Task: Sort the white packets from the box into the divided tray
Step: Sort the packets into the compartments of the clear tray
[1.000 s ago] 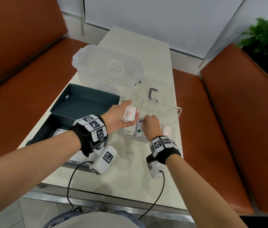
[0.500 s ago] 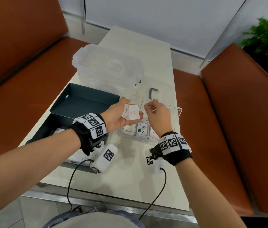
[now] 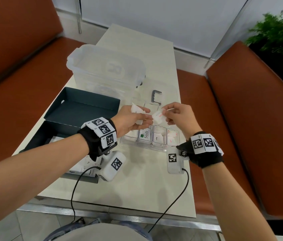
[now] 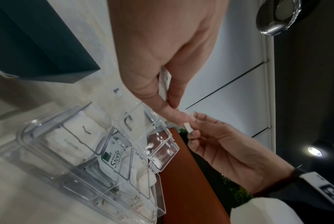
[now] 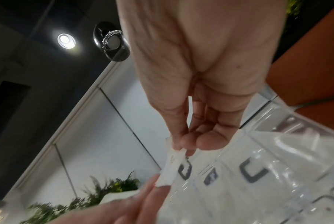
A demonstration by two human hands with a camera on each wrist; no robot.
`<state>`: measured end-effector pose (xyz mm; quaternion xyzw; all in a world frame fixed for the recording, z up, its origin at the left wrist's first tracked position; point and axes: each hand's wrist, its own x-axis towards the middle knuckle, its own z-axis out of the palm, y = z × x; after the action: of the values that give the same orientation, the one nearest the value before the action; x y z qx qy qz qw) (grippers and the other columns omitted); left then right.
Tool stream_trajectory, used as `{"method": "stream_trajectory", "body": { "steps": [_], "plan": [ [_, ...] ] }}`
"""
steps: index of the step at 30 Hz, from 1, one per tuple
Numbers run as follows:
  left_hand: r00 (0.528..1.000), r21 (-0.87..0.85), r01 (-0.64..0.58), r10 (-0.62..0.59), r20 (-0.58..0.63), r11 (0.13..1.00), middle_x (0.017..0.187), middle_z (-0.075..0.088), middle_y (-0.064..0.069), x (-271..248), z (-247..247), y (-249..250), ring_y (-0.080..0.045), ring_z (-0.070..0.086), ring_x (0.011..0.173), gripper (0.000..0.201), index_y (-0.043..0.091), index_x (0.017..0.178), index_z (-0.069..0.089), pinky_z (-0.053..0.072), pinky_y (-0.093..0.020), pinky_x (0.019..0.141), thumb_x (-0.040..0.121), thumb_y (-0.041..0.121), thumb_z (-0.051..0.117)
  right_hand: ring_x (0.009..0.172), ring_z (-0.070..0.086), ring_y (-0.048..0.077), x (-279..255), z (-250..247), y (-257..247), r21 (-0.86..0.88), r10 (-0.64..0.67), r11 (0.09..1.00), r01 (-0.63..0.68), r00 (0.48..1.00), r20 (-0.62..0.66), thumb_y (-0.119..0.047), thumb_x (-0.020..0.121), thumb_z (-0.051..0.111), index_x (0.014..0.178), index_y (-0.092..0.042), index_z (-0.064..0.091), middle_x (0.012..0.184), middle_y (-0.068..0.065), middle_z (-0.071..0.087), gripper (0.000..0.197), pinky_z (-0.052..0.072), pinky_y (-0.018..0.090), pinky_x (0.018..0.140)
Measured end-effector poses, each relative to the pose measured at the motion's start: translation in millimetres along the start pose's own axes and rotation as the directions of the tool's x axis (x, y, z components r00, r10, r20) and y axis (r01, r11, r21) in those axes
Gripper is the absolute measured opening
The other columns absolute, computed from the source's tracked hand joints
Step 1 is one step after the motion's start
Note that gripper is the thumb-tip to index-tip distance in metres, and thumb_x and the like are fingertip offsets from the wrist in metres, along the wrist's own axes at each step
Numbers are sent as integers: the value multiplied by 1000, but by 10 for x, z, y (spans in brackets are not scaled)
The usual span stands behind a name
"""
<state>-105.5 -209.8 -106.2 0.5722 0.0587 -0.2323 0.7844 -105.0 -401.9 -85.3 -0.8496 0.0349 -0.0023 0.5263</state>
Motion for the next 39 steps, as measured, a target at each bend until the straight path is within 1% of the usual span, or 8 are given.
{"method": "stream_trajectory", "body": {
  "steps": [6, 11, 17, 22, 27, 32, 35, 39],
  "plan": [
    [998, 30, 59, -58, -23, 998, 82, 73, -7, 57, 72, -15, -15, 67, 62, 13, 4, 105, 64, 56, -22, 57, 95, 3, 57, 62, 58, 10, 133, -418, 500, -268, 123, 953, -141, 989, -84, -4, 91, 58, 89, -17, 72, 72, -1, 65, 19, 56, 24, 65],
    [997, 45, 77, -76, -24, 996, 80, 73, -7, 49, 143, -57, -16, 65, 61, 11, 5, 102, 64, 56, -22, 55, 95, 3, 56, 80, 58, 15, 139, -409, 801, -526, 238, 821, -222, 971, -39, -12, 86, 68, 88, -17, 66, 87, 1, 63, 5, 44, 26, 69],
    [997, 54, 78, -77, -21, 995, 77, 72, -6, 43, 192, -77, -14, 65, 58, 11, 6, 101, 64, 56, -22, 55, 96, 4, 55, 78, 56, 15, 111, -213, 914, -584, 188, 795, -164, 982, -20, -2, 83, 68, 79, -13, 65, 81, 2, 61, 12, 39, 15, 62],
    [996, 26, 86, -86, -20, 996, 79, 73, -6, 29, 189, -72, -14, 64, 57, 16, 5, 107, 63, 55, -23, 55, 96, 16, 59, 78, 56, 17, 63, -81, 976, -646, 157, 757, -100, 987, 31, 1, 80, 67, 81, -11, 68, 87, 6, 66, 12, 44, 25, 70],
    [991, 2, 126, -126, -32, 992, 87, 72, -8, 5, 200, -54, -16, 65, 63, 31, 8, 104, 65, 56, -24, 56, 98, 36, 53, 83, 51, 20, 11, -63, 937, -723, 70, 689, -43, 997, 8, -10, 81, 72, 89, -12, 67, 94, 2, 50, 10, 43, 29, 71],
    [988, -30, 152, -153, -22, 988, 93, 72, -11, -27, 212, -22, -17, 66, 64, 54, 7, 111, 63, 57, -26, 58, 96, 55, 43, 85, 63, 23, -51, -87, 840, -764, 262, 629, -144, 964, 34, -12, 77, 75, 81, -20, 67, 82, -2, 63, 12, 50, 41, 90],
    [983, -72, 184, -186, -13, 980, 96, 70, -12, -42, 232, -12, -18, 62, 64, 62, 6, 117, 61, 54, -27, 57, 95, 60, 41, 87, 63, 24, -78, -67, 814, -776, 291, 609, -165, 956, 24, -9, 78, 73, 81, -20, 68, 83, -2, 64, 12, 48, 44, 95],
    [974, -147, 227, -226, 23, 963, 85, 61, -8, -46, 246, 3, -15, 50, 58, 68, 6, 124, 58, 46, -25, 55, 94, 64, 37, 90, 65, 22, -42, -62, 760, -771, 329, 613, -172, 943, 50, -5, 79, 71, 75, -21, 68, 82, -4, 67, 16, 47, 44, 97]
  ]
}}
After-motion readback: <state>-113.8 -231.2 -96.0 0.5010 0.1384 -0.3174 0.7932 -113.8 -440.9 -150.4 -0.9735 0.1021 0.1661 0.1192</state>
